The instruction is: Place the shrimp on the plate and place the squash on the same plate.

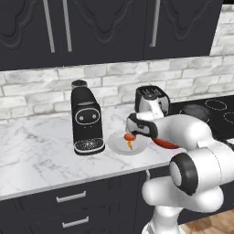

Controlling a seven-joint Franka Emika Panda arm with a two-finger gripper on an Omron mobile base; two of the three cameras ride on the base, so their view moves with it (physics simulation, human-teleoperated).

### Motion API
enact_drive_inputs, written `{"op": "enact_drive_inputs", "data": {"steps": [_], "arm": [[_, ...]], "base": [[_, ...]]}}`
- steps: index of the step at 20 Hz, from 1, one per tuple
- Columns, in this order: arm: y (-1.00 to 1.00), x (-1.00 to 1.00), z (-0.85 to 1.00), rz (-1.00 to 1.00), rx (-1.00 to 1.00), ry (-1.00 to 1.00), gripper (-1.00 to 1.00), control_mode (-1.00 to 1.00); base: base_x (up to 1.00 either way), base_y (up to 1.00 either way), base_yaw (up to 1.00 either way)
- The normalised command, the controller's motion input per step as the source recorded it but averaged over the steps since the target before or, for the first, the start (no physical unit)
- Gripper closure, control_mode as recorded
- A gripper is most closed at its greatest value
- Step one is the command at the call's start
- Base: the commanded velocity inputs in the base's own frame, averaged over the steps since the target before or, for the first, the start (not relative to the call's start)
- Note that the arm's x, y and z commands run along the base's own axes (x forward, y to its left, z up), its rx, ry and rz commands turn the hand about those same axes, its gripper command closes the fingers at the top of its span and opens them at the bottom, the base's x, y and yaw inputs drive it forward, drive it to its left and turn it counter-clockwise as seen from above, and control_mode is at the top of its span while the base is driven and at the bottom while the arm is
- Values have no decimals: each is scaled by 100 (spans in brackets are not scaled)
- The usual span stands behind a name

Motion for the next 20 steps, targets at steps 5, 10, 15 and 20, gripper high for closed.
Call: {"op": "enact_drive_inputs", "data": {"steps": [5, 10, 15, 20], "arm": [[-52, -95, 67, -2, 2, 0, -100, -100], [-28, -75, 35, 0, 0, -3, -100, -100], [-4, -62, 1, -1, -1, -1, -100, -100], [-2, -53, 6, 0, -4, -9, -100, -100]], "base": [[0, 0, 0], [0, 0, 0], [0, 0, 0], [0, 0, 0]]}}
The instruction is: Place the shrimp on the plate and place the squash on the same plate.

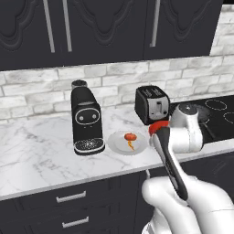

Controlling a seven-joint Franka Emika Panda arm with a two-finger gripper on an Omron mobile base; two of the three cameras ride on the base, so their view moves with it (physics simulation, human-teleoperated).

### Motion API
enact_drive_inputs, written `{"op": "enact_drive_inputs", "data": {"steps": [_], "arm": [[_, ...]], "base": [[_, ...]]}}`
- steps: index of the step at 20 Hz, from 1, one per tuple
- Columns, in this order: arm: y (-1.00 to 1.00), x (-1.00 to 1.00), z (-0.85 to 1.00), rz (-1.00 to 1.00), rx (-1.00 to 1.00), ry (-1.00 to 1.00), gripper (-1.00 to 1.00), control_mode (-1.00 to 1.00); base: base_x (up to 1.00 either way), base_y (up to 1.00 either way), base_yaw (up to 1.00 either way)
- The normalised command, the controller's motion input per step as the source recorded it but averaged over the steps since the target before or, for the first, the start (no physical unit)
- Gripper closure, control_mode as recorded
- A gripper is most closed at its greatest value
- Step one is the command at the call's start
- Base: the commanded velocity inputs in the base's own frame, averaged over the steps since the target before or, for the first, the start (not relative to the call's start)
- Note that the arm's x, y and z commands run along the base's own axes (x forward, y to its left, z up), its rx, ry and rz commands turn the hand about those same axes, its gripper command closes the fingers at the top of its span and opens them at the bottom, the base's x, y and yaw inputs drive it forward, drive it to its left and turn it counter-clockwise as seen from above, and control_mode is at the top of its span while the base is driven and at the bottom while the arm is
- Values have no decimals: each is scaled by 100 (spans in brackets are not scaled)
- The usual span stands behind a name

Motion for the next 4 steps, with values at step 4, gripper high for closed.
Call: {"op": "enact_drive_inputs", "data": {"steps": [4], "arm": [[-7, -48, 3, 0, -2, -10, -100, -100]], "base": [[0, 0, 0]]}}
